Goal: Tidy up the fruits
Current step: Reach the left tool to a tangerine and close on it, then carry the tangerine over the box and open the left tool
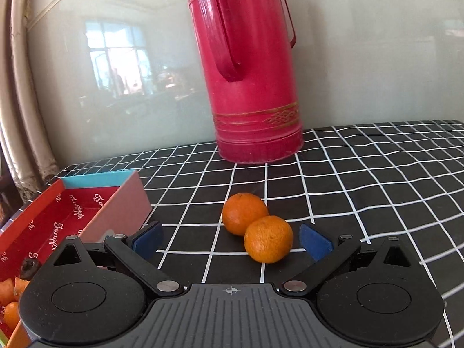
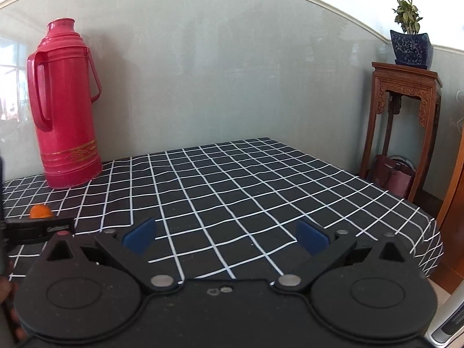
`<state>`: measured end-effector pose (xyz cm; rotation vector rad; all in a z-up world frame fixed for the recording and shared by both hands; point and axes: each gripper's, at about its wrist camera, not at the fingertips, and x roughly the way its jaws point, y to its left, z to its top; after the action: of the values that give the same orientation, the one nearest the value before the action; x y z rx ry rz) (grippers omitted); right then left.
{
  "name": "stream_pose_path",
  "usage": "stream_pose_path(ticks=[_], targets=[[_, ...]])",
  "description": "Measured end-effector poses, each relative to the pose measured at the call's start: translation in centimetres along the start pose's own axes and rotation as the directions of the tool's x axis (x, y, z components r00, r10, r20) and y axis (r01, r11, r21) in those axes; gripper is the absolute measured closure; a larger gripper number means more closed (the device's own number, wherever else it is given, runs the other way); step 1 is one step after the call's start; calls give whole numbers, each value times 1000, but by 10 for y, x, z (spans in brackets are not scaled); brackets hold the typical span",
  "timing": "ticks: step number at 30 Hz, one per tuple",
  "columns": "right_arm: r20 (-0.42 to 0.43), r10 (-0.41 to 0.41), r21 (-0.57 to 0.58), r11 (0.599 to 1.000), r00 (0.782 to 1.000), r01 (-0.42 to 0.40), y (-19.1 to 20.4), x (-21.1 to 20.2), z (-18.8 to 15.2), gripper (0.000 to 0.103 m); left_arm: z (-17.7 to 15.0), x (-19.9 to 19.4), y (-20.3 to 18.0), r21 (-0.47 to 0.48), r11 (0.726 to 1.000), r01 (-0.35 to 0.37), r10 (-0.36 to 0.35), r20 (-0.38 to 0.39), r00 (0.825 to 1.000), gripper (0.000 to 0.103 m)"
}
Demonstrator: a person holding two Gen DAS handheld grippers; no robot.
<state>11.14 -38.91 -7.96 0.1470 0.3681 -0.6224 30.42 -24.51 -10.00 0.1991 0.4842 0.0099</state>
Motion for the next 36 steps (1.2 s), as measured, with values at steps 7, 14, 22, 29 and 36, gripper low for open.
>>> stream_pose_path(ticks=[7, 14, 22, 29, 36], targets=[[-4, 26, -26, 999, 1000, -26, 11, 1, -2, 6, 3, 5, -4, -27, 1000, 9, -10, -26, 1000, 23], [-17, 23, -52, 998, 1000, -24, 17, 5, -5, 6, -1, -8, -7, -31, 998, 62, -62, 6, 998, 61], [-30, 37, -73, 997, 999, -40, 22, 7, -7, 6, -3, 5, 3, -104, 991, 85, -94, -83, 992, 45], [-26, 49, -78, 996, 998, -51, 22, 6, -7, 6, -5, 9, 5, -115, 987, 110, -121, -91, 988, 50], [-20, 44, -70, 997, 999, -46, 18, 5, -6, 6, -4, 7, 4, -105, 984, 146, -154, -71, 985, 65]])
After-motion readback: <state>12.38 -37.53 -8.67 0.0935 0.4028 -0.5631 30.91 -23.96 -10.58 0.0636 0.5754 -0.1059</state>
